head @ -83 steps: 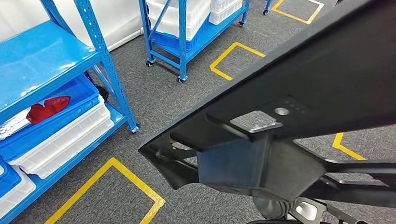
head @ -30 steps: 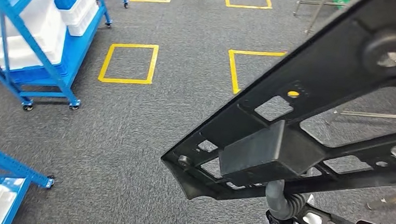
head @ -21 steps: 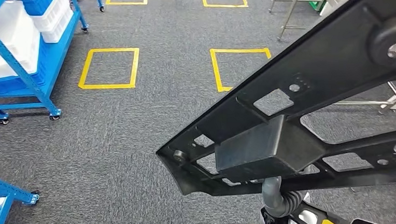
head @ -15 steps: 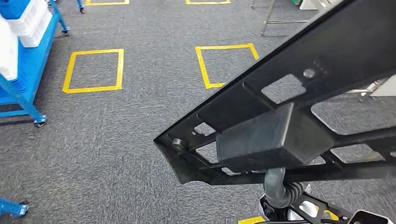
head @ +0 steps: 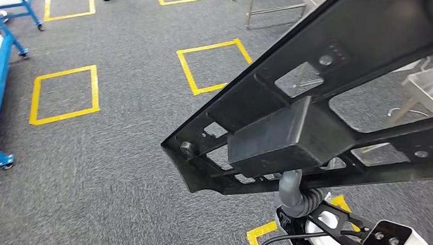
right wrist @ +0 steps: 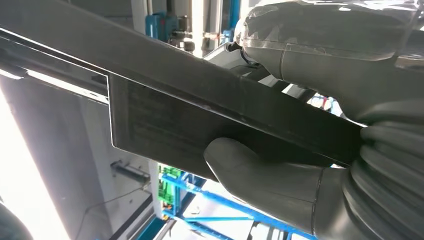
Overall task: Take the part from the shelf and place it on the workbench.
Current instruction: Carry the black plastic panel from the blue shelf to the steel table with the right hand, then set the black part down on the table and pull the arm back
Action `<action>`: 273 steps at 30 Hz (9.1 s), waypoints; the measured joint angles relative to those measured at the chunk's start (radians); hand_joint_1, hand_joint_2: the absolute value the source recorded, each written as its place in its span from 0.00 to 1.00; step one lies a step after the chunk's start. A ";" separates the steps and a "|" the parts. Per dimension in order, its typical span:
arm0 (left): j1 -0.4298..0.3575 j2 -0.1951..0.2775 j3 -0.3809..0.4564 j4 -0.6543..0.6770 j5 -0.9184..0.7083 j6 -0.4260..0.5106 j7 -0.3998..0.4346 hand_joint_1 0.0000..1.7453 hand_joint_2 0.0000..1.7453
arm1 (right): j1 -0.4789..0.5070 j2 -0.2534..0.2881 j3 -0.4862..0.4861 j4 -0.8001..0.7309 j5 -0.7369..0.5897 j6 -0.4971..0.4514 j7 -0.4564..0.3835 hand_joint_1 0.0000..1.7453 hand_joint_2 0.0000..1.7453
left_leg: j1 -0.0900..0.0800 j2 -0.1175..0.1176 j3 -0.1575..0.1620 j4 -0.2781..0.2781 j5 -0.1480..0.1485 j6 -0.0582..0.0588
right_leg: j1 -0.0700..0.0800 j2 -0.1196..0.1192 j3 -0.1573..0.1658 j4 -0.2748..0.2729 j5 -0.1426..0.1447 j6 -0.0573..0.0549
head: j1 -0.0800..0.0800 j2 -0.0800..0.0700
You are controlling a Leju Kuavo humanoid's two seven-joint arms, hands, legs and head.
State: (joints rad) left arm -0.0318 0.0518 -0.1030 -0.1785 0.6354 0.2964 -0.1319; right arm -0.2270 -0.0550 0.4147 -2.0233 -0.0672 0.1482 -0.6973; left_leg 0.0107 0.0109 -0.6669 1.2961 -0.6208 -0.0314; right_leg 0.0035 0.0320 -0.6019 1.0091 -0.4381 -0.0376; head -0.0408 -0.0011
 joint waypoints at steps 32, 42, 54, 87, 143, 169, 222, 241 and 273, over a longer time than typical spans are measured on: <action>0.004 -0.023 0.026 0.000 -0.029 -0.047 -0.006 0.00 1.00 | 0.065 0.026 0.016 -0.004 0.048 0.020 0.000 1.00 1.00 | 0.002 -0.002 -0.001 -0.021 0.035 0.000 | -0.003 0.021 0.023 -0.010 -0.010 0.007 | 0.000 0.000; -0.003 -0.028 0.024 0.000 -0.039 -0.053 -0.008 0.00 1.00 | 0.107 0.011 0.016 -0.050 0.052 0.011 0.000 1.00 1.00 | 0.004 -0.036 0.114 -0.312 0.168 0.044 | -0.006 0.054 -0.016 0.056 -0.051 0.052 | 0.000 0.000; -0.001 -0.034 0.024 0.000 -0.042 -0.059 -0.012 0.00 1.00 | 0.134 -0.024 0.016 -0.064 0.036 0.013 0.000 1.00 1.00 | -0.008 0.100 0.136 -0.306 0.143 0.023 | 0.001 -0.099 0.019 -0.004 -0.019 0.040 | 0.000 0.000; -0.013 -0.032 0.026 0.000 -0.036 -0.088 -0.056 0.00 1.00 | -0.059 -0.018 0.015 0.043 -0.039 0.032 0.000 1.00 1.00 | -0.008 0.099 0.133 -0.299 0.130 0.012 | -0.005 -0.064 0.014 -0.009 -0.009 0.032 | 0.000 0.000; -0.007 -0.011 0.026 0.000 -0.082 -0.136 -0.063 0.00 1.00 | -0.209 -0.061 0.153 0.063 -0.098 -0.244 0.034 1.00 1.00 | -0.002 -0.007 0.192 -0.298 0.081 0.053 | -0.007 -0.033 -0.081 0.060 0.026 0.054 | 0.000 0.000; -0.009 -0.005 0.026 0.002 -0.093 -0.123 -0.056 0.00 1.00 | -0.215 -0.106 0.161 0.070 -0.133 -0.263 0.018 1.00 1.00 | -0.004 -0.012 0.099 -0.299 0.176 0.066 | -0.014 -0.022 -0.071 0.273 -0.197 0.081 | 0.000 0.000; 0.001 -0.015 0.050 0.003 -0.132 -0.195 -0.081 0.00 1.00 | -0.432 -0.087 -0.036 0.613 1.536 -0.424 0.545 1.00 1.00 | -0.013 -0.015 0.007 -0.275 0.238 0.039 | -0.008 -0.016 0.095 0.008 -0.079 0.046 | -0.001 0.000; -0.014 -0.010 0.049 0.004 -0.144 -0.192 -0.070 0.00 1.00 | -0.789 -0.006 0.250 1.144 1.637 -0.438 0.604 1.00 1.00 | -0.006 -0.027 0.141 -0.194 0.105 0.012 | -0.011 -0.022 -0.065 -0.002 0.060 0.013 | -0.001 0.000; -0.004 -0.013 0.053 0.006 -0.154 -0.197 -0.153 0.00 1.00 | -0.764 0.192 0.323 1.429 1.199 -0.220 0.444 0.00 0.00 | -0.012 -0.024 0.062 -0.170 0.090 0.019 | 0.001 -0.023 -0.026 -0.023 0.048 -0.001 | 0.000 0.000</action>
State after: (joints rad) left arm -0.0358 0.0390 -0.0501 -0.1728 0.4817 0.0997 -0.2846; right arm -0.9906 0.1370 0.7372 -0.5942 1.1322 -0.0719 -0.2538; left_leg -0.0011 -0.0131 -0.6047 1.1256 -0.5303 -0.0128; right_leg 0.0047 0.0086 -0.6275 0.9860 -0.3897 -0.0387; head -0.0413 -0.0011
